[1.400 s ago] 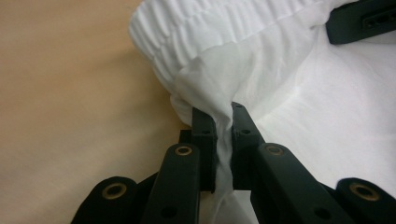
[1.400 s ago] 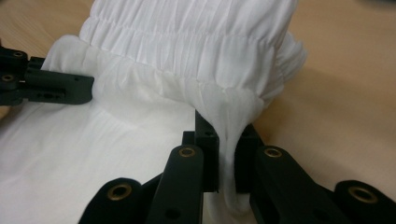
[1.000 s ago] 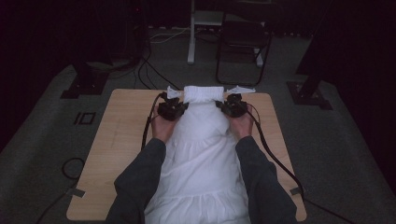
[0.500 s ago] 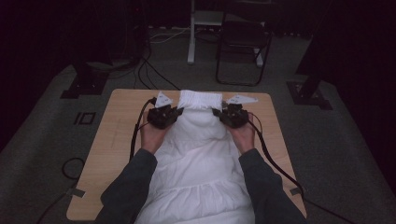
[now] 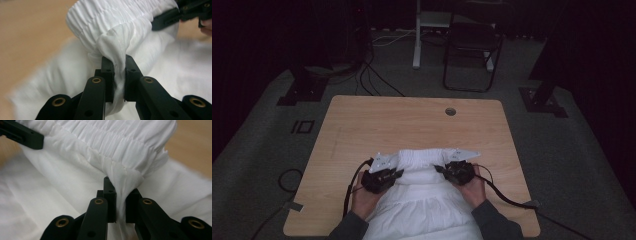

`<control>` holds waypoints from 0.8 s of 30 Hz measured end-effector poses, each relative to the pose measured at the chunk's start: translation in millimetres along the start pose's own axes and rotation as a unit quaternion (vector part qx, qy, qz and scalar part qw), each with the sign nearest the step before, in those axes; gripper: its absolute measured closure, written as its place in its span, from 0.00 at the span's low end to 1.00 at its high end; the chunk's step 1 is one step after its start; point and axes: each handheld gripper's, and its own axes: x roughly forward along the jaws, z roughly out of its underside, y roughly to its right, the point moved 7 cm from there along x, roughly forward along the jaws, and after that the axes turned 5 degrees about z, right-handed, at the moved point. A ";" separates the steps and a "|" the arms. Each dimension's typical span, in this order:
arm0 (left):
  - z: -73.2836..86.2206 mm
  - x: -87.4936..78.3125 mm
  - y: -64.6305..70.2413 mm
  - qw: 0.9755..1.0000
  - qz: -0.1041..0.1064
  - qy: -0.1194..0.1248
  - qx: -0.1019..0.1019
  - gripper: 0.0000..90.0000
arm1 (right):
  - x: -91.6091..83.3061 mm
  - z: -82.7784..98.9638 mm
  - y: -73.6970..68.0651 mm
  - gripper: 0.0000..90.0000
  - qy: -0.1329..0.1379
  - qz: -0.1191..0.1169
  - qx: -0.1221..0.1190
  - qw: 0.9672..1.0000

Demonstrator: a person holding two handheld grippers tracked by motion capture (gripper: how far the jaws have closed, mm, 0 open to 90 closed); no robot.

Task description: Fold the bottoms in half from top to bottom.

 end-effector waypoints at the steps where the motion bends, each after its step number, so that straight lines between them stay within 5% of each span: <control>1: 11.2 5.5 1.8 1.000 -0.003 -0.019 0.001 0.91 | 4.1 7.8 -3.5 0.93 -0.012 0.001 -0.004 1.000; 5: 34.6 18.5 -1.4 0.998 -0.002 -0.057 -0.020 0.91 | 19.5 31.7 -13.8 0.92 -0.047 0.000 -0.016 0.999; 10: 33.3 29.9 -6.1 0.995 -0.008 -0.096 -0.007 0.90 | 33.7 44.3 -11.6 0.92 -0.098 0.005 -0.029 0.995; 17: 18.9 44.3 -16.9 0.995 -0.019 -0.099 -0.009 0.90 | 49.9 31.2 5.5 0.92 -0.099 0.050 -0.057 0.992; 18: 14.4 48.8 -21.7 0.995 -0.024 -0.100 -0.010 0.89 | 59.2 23.6 19.4 0.92 -0.098 0.049 -0.048 0.993; 24: -4.3 69.0 -49.1 0.993 -0.050 -0.107 -0.005 0.90 | 73.4 11.9 40.0 0.92 -0.098 0.049 -0.027 0.994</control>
